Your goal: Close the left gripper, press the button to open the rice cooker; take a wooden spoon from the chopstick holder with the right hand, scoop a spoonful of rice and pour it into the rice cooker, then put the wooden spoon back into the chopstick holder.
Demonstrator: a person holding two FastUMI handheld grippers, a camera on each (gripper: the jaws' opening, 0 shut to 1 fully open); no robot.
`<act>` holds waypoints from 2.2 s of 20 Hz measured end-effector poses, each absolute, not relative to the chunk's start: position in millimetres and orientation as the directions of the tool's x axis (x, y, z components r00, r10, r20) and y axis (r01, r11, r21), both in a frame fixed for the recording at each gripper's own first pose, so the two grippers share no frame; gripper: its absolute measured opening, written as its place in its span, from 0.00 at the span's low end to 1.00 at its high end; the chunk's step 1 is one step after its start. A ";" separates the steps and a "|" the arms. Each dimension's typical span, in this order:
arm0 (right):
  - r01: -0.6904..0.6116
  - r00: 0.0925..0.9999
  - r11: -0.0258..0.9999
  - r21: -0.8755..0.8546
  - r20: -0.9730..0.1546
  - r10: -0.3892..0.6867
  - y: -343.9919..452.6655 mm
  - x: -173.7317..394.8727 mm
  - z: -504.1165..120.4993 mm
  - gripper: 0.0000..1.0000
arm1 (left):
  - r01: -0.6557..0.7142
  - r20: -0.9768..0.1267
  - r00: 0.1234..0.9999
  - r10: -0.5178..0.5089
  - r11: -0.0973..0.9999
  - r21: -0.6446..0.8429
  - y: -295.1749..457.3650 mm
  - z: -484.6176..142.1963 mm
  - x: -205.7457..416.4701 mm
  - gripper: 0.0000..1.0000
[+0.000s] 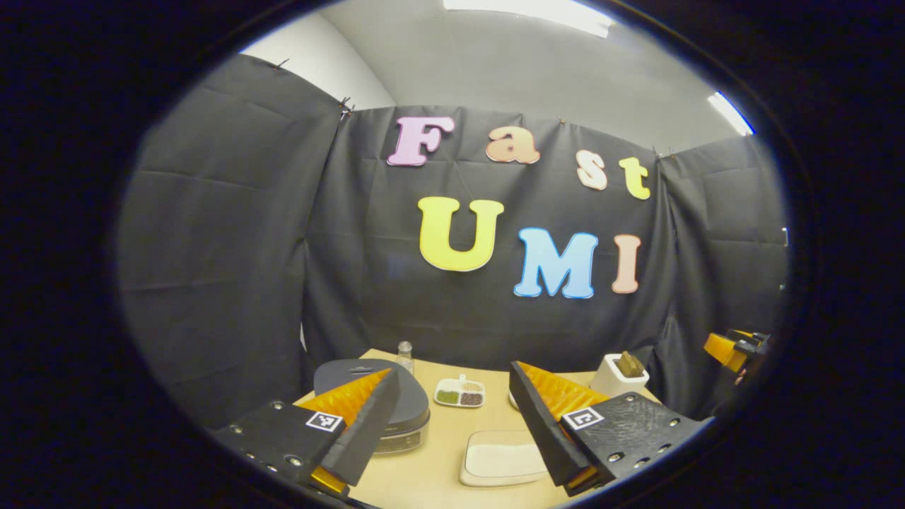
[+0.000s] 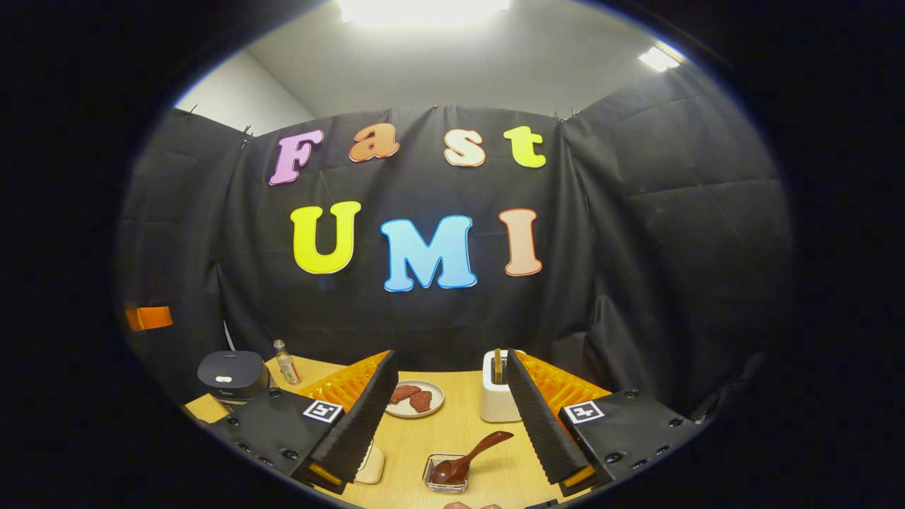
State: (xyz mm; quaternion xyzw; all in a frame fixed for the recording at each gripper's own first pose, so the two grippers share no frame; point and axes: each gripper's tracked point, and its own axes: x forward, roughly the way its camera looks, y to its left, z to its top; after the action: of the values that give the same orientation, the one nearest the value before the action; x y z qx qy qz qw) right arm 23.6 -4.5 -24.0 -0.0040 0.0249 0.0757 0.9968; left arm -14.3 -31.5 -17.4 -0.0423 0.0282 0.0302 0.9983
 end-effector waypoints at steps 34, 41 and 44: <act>0.064 0.995 0.997 -0.046 -0.076 -0.067 69.3 -5.2 -50.5 0.98 | 0.057 -0.271 0.959 -0.088 0.991 -0.120 136.2 -84.9 133.1 0.01; 0.174 0.979 0.983 -0.055 -0.096 -0.179 52.3 -27.7 -60.0 0.98 | 0.134 -0.429 0.889 -0.160 0.987 -0.090 122.3 -152.6 166.0 0.01; 0.217 0.970 0.974 -0.061 -0.095 -0.222 43.7 -37.4 -60.7 0.98 | 0.163 -0.487 0.852 -0.195 0.981 -0.108 105.8 -182.1 167.6 0.00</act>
State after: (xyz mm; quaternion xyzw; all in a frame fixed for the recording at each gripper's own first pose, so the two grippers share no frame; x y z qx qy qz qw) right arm -37.4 43.7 -60.7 -0.0250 0.0509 -0.1104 0.9923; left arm 167.6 105.8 -182.1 -0.0311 0.2560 -0.0932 0.9617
